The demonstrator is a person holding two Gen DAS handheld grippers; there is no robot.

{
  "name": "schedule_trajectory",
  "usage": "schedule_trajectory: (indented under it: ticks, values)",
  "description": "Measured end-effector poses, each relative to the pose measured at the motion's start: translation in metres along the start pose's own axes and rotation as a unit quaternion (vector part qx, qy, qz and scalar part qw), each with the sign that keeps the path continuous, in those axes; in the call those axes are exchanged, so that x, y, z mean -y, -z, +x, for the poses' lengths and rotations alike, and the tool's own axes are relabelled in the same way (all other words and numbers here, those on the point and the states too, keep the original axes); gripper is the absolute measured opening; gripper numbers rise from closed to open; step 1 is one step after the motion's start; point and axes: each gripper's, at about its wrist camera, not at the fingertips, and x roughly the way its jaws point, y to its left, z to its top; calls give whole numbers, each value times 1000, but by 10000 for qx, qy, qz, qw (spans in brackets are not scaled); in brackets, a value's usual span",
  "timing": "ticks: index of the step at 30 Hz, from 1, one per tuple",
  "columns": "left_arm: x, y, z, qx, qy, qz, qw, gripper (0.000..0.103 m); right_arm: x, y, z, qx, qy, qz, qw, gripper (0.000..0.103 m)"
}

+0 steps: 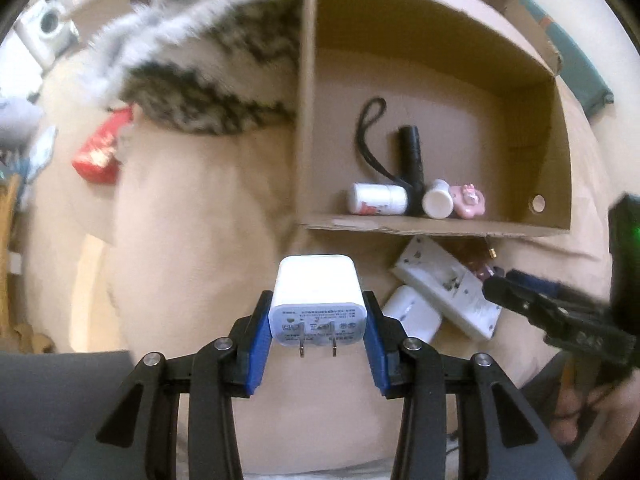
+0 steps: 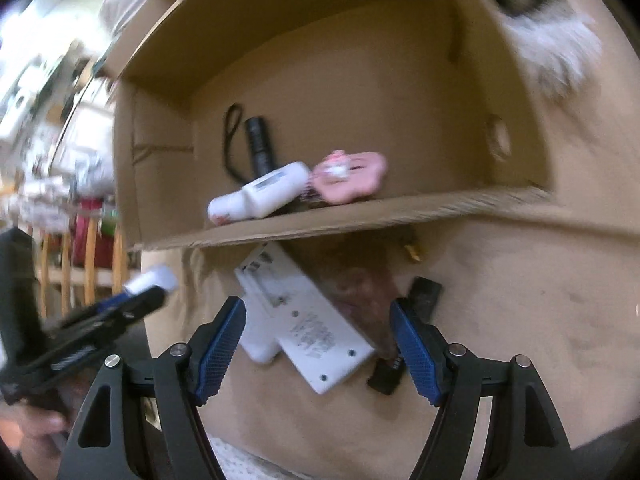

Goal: Organize rigid objects
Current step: 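Grasp the white charger plug with the left tool and lift it, then grasp the white battery charger with the right tool while the left tool holds the plug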

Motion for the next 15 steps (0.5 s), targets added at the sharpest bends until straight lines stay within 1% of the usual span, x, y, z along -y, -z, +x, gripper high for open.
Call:
schedule_trajectory:
  ticks: [2, 3, 5, 6, 7, 8, 9, 11, 13, 15]
  values:
    - [-8, 6, -6, 139, -82, -9, 9999, 38, -9, -3, 8, -78, 91, -264, 9996, 80]
    - [-6, 9, -4, 174, -94, -25, 9998, 38, -13, -4, 13, -128, 201, -408, 9989, 80]
    - [-16, 13, 1, 147, -43, -193, 9997, 38, -18, -3, 25, -255, 398, -649, 9968, 79]
    - [-18, 13, 4, 115, 3, -276, 9996, 38, -20, -1, 31, -328, 446, -734, 9958, 77]
    - [-19, 11, 7, 90, 25, -414, 9991, 38, -23, 1, 35, -400, 471, -803, 9949, 74]
    - [-20, 8, 9, 108, -10, -491, 9987, 38, -27, 4, 39, -457, 510, -906, 9935, 68]
    - [-20, 6, 7, 143, -32, -500, 9986, 38, -31, 8, 41, -521, 542, -1039, 9917, 64]
    - [-20, 3, 6, 209, -44, -517, 9984, 38, -38, 15, 45, -633, 532, -1228, 9890, 63]
    - [-19, 2, 6, 237, -66, -515, 9984, 38, -44, 19, 47, -704, 413, -1316, 9879, 63]
    - [-16, 4, 10, 193, -82, -492, 9986, 38, -47, 18, 50, -649, 504, -1303, 9881, 63]
